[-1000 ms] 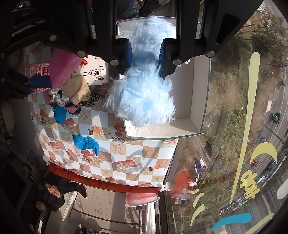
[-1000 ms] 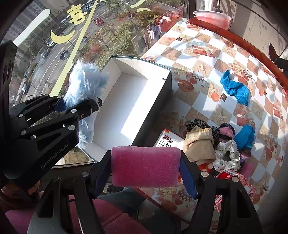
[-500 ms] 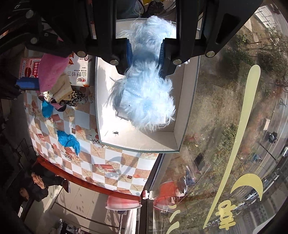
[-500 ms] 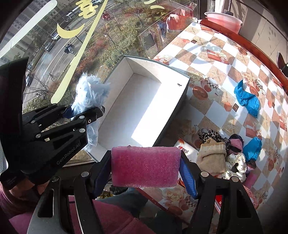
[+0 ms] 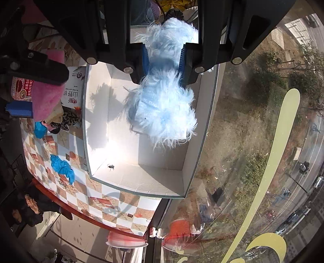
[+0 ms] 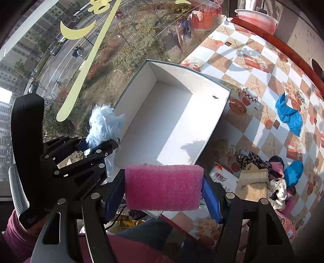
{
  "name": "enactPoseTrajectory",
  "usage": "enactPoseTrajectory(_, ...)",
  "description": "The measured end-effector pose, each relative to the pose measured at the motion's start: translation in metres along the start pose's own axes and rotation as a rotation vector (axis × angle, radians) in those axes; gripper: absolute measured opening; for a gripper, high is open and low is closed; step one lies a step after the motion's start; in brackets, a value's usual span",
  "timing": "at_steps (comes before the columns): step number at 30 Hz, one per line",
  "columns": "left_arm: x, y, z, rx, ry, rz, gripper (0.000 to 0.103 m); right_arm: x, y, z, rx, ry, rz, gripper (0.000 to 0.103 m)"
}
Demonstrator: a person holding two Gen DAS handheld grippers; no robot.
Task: Organize soft objects
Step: 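Lower the plush into the white box and open left tool while right tool releases the sponge there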
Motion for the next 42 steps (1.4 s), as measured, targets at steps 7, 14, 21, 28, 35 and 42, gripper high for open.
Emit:
enactPoseTrajectory(7, -0.005, 0.007, -0.004, -0.028, -0.01, -0.005, 0.027, -0.005, 0.009, -0.001, -0.023, -0.01, -0.003, 0.071)
enactPoseTrajectory(14, -0.003, 0.011, -0.004, -0.041, 0.0, -0.009, 0.027, -0.009, 0.014, -0.001, -0.034, -0.022, -0.008, 0.071)
enactPoseTrajectory(21, -0.003, 0.015, -0.008, -0.063, 0.004, -0.02, 0.027, -0.008, 0.018, -0.002, -0.041, -0.017, -0.009, 0.071)
enactPoseTrajectory(28, -0.001, 0.014, -0.009, -0.05, 0.013, -0.026, 0.057, -0.012, 0.021, -0.004, -0.042, -0.018, 0.007, 0.072)
enactPoseTrajectory(35, -0.008, 0.003, -0.003, 0.016, -0.08, -0.099, 0.098, 0.011, 0.008, -0.001, -0.01, 0.107, 0.035, 0.102)
enactPoseTrajectory(42, 0.022, -0.002, 0.026, 0.03, -0.057, -0.172, 0.103, 0.056, -0.034, -0.006, 0.039, 0.293, 0.081, 0.102)
Point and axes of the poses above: each gripper's, at about its wrist camera, not at the fingertips, and y roughly the way its jaws point, x to its right, z to its top, the point moved 7 cm from there along y, roughly the way its jaws point, and after that the axes turned 10 degrees about y, right-handed, at the moved point
